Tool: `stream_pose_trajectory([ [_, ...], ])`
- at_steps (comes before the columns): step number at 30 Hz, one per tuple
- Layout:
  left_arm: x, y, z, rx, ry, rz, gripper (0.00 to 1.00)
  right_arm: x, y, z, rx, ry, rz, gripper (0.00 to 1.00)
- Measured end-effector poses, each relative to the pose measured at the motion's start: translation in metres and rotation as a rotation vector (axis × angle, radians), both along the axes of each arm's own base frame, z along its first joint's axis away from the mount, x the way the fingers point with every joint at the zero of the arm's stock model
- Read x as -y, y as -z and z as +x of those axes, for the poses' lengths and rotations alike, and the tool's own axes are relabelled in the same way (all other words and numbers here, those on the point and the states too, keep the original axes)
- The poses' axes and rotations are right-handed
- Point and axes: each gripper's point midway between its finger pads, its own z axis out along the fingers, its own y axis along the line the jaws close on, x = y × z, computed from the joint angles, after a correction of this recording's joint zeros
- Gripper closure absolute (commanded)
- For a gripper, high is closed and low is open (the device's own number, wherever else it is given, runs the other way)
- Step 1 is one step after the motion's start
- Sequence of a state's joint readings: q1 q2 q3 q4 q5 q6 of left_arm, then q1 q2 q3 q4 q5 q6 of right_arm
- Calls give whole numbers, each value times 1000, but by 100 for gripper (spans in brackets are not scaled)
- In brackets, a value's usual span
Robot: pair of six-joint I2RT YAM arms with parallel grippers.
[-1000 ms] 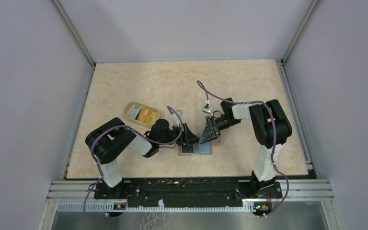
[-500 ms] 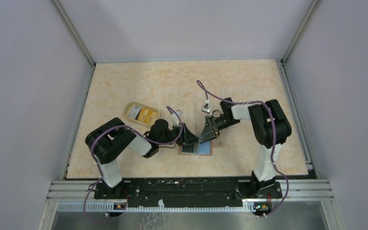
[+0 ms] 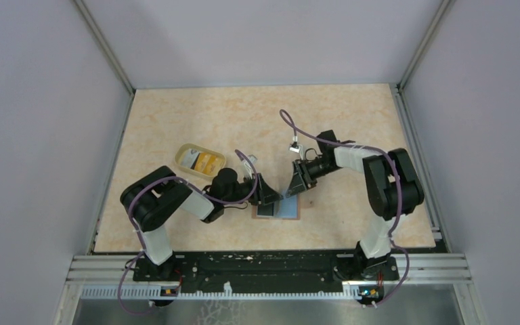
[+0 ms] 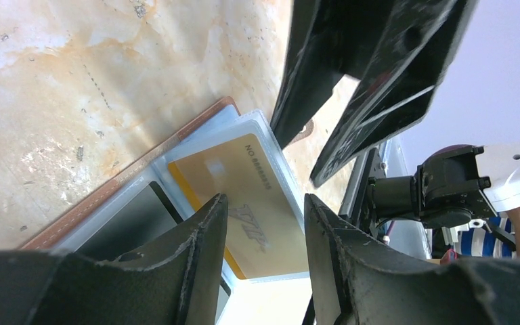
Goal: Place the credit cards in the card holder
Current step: Insert the credit card into the card holder.
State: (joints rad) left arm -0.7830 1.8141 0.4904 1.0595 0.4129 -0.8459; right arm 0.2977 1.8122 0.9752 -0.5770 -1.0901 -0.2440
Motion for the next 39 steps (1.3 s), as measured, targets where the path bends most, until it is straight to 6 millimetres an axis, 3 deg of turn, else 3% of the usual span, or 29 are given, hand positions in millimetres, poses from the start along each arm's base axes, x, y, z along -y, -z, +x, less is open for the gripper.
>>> stream_pose_trajectory([
  [6, -1, 0, -2, -1, 1, -7, 49, 2, -20, 21, 207, 22, -34, 64],
  [11, -3, -1, -1, -7, -3, -16, 49, 3, -8, 21, 259, 17, -98, 67],
  [25, -4, -5, -2, -10, 5, -35, 54, -15, 3, 8, 70, 75, -39, 59],
  [39, -5, -4, -2, -24, -1, -40, 58, -16, -3, 16, 29, 125, -6, 57],
])
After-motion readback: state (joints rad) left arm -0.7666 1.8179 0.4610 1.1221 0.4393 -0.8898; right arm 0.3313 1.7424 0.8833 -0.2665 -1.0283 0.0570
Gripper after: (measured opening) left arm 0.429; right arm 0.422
